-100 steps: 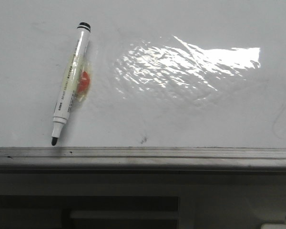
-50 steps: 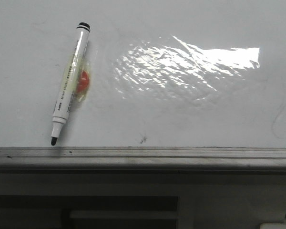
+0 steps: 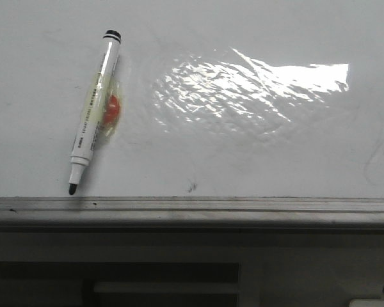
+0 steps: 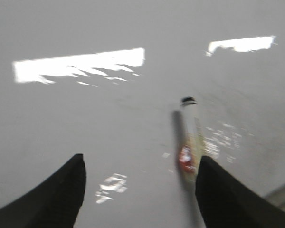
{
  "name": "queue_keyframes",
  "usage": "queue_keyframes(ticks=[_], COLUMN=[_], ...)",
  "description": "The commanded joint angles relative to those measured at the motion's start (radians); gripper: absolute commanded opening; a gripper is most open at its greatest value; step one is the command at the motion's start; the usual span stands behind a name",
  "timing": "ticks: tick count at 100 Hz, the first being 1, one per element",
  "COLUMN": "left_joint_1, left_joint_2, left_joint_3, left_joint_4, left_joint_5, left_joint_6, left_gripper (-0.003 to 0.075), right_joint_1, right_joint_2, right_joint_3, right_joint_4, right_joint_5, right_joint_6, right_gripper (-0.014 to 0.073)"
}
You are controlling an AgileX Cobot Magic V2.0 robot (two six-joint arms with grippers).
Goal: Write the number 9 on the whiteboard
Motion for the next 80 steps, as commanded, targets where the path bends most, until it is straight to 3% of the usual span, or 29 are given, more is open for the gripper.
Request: queue_keyframes(ticks=[1,19,43,80], left_joint_1=[-0.108,-0.233,-0.233,-0.233], left_joint_2=[0.074,0.239,0.467,0.664], left_joint_3=[-0.029,-0.029,-0.033,-0.033], left_joint_4=[-0.034,-0.102,-0.149,-0.162], left_joint_5=[-0.094,-0.199,-0.446,-0.620], left_joint_6=[-0.039,-0.039,-0.039,-0.039], left_gripper=[0.0458,0.0458,0.0458,0.0369], right_joint_1=[-0.001,-0.001,-0.001,-0.001], right_joint_2=[0.023,0.023,0.023,0.023], right_joint_3=[-0.036,-0.036,-0.036,-0.036], right_joint_4=[0.006,0.006,0.006,0.006], right_joint_5=[-0.068,-0.066,-0.062,-0.057], right_joint_6=[-0.004,-0.004,-0.004,-0.004], right_gripper=[-0.0062,-0.0062,-0.0062,-0.0062])
